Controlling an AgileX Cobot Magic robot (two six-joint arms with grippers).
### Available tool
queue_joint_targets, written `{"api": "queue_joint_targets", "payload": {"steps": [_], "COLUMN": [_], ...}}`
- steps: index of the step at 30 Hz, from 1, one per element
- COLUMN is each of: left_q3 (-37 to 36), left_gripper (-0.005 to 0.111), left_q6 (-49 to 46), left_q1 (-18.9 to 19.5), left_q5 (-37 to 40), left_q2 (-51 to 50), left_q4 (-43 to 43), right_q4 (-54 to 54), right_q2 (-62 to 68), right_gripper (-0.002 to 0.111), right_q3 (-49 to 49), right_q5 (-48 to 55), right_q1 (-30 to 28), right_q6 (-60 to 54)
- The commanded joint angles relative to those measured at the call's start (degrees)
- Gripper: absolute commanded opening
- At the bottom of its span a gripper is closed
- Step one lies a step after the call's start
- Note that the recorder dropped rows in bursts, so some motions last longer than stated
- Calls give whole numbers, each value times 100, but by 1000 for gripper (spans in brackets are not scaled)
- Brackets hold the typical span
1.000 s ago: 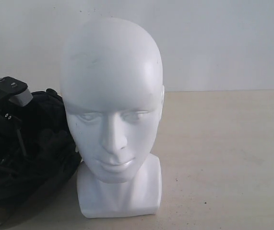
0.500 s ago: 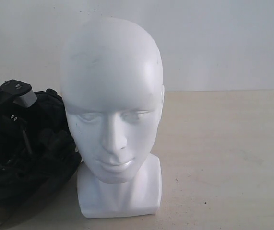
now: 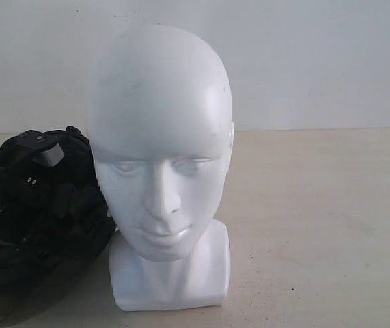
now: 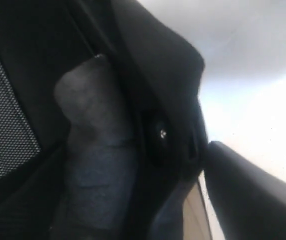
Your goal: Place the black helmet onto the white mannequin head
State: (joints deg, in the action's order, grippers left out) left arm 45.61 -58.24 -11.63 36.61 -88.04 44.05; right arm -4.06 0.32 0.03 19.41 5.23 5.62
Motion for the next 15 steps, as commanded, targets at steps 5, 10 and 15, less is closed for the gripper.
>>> {"api": "queue_joint_targets", "payload": {"steps": [5, 10, 15], "left_q3": [38, 38, 38], "left_gripper": [71, 71, 71], "left_q6": [-458, -458, -566], "left_q1": [-39, -39, -39], "left_q5": [-280, -423, -578], "left_q2": [-48, -48, -48], "left_q4": [157, 157, 157], "right_q4": [-35, -35, -35], "right_q2": [-32, -32, -32], "right_gripper": [0, 0, 0], "right_q3": [-3, -3, -3], "right_q5": [-23, -23, -23], "right_q1": [-9, -9, -9], "right_q6": [2, 2, 2]}}
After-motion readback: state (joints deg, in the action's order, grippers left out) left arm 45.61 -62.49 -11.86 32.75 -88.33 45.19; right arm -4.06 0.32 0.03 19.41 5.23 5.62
